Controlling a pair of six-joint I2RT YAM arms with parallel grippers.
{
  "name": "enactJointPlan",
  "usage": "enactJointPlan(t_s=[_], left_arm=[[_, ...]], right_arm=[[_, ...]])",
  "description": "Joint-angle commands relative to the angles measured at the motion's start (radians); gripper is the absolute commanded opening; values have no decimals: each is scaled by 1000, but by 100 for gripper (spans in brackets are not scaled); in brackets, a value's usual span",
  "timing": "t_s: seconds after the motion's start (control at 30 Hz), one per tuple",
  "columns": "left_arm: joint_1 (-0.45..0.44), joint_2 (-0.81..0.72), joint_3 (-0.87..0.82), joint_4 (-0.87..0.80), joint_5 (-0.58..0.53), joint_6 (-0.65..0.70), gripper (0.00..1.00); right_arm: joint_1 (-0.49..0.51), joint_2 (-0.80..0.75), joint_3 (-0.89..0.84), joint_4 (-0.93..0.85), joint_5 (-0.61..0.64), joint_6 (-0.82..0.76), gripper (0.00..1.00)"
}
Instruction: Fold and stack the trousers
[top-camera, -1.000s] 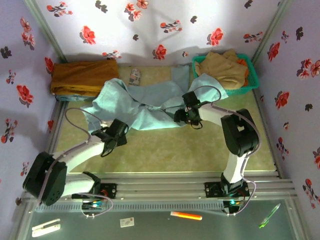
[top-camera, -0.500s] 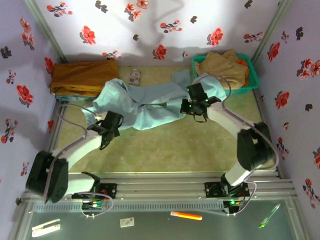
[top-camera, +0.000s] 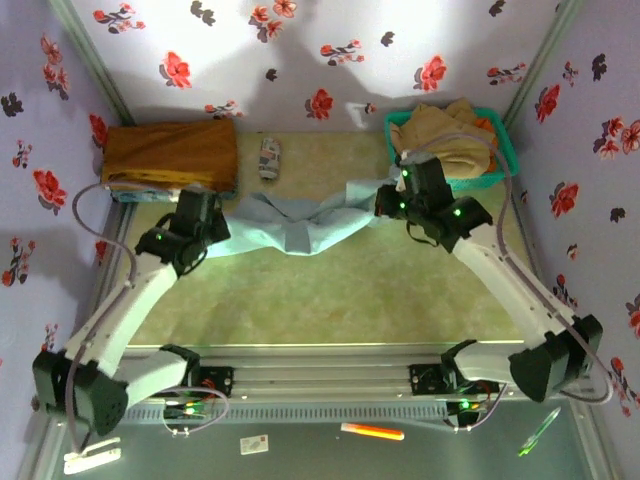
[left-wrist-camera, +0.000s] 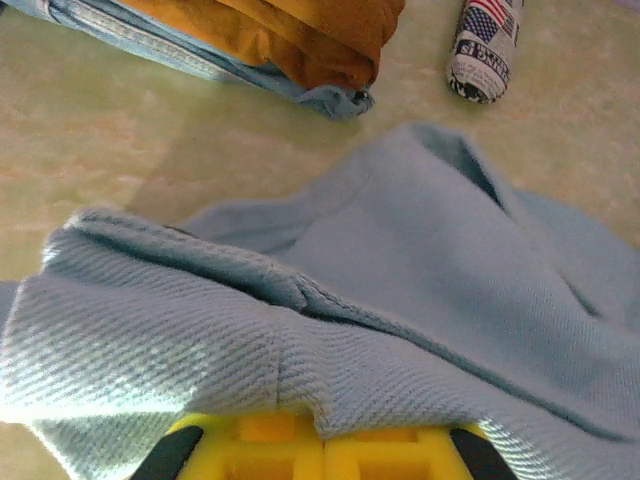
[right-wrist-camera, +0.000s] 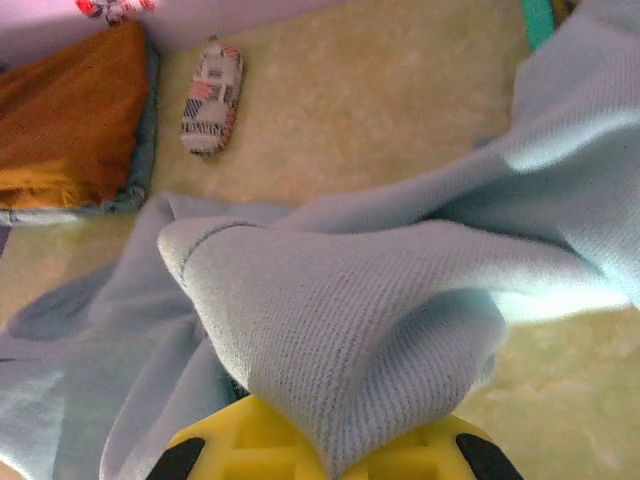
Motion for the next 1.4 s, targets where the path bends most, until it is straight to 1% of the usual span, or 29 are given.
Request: enactJointPlan(t_s=[0.0, 0.1, 0.13, 0.17, 0.2, 0.23, 0.27, 0.3, 0.33, 0.37, 0.4, 0.43, 0.5, 0.57, 0.67, 0.77, 0.8, 0.87, 0.93, 1.0, 1.07, 1.1, 1.2, 1.27, 1.33, 1.37], left_arm=[[83, 143, 42, 42, 167, 35, 0], [120, 305, 97, 93, 183, 23, 0], [133, 369, 128, 95, 188, 21, 0], [145, 421, 157, 96, 192, 21, 2], [159, 474, 192, 89, 196, 20, 22], [171, 516, 228, 78, 203, 24, 47], [177, 538, 254, 62, 209, 30, 67], [180, 545, 274, 42, 209, 36, 81], [180, 530, 277, 33, 209, 42, 91], [179, 503, 265, 26, 209, 40, 98], [180, 458, 236, 24, 203, 30, 99], [181, 404, 202, 25, 191, 13, 100], [183, 300, 116, 29, 156, -24, 99], [188, 224, 20, 59, 154, -43, 93], [195, 213, -69, 99, 156, -58, 79], [206, 276, -102, 130, 155, -68, 58], [210, 299, -111, 143, 155, -75, 56], [218, 338, -120, 157, 146, -91, 57], [222, 367, -134, 178, 120, -115, 65], [222, 386, -151, 212, 101, -130, 67], [223, 405, -157, 252, 98, -129, 68], [224, 412, -163, 279, 98, -128, 66], [226, 416, -154, 311, 98, -116, 57], [227, 422, -135, 305, 97, -102, 40], [231, 423, -115, 290, 94, -97, 21], [231, 421, -110, 288, 94, -90, 16]], right_arm=[[-15, 170, 134, 6, 41, -31, 0], [-46, 394, 282, -23, 4, -21, 1], [-58, 468, 334, -29, -6, -14, 0], [-69, 528, 376, -26, -24, -11, 0], [-81, 589, 433, -38, -36, -4, 1], [-92, 647, 486, -53, -31, 2, 6], [-100, 687, 527, -63, -36, 5, 10], [-110, 725, 568, -73, -47, 7, 14], [-119, 760, 611, -92, -55, 13, 20], [-124, 780, 639, -107, -57, 12, 28], [-127, 792, 655, -110, -51, 11, 36], [-128, 795, 662, -113, -44, 7, 41], [-128, 780, 655, -110, -42, -4, 43], [-128, 741, 621, -95, -35, -8, 44], [-127, 638, 511, -33, -34, -7, 44], [-128, 537, 395, 14, -42, -1, 44], [-128, 505, 336, 34, -53, 2, 45], [-128, 443, 244, 70, -62, 10, 47], [-128, 383, 150, 107, -73, 19, 52], [-130, 344, 78, 140, -80, 22, 56], [-136, 333, 30, 156, -78, 21, 58], [-142, 336, 12, 163, -82, 24, 58], [-170, 373, -26, 181, -108, 36, 58], [-179, 404, -40, 178, -95, 36, 58], [-193, 427, -66, 189, -113, 53, 59], [-198, 429, -83, 197, -126, 60, 59]])
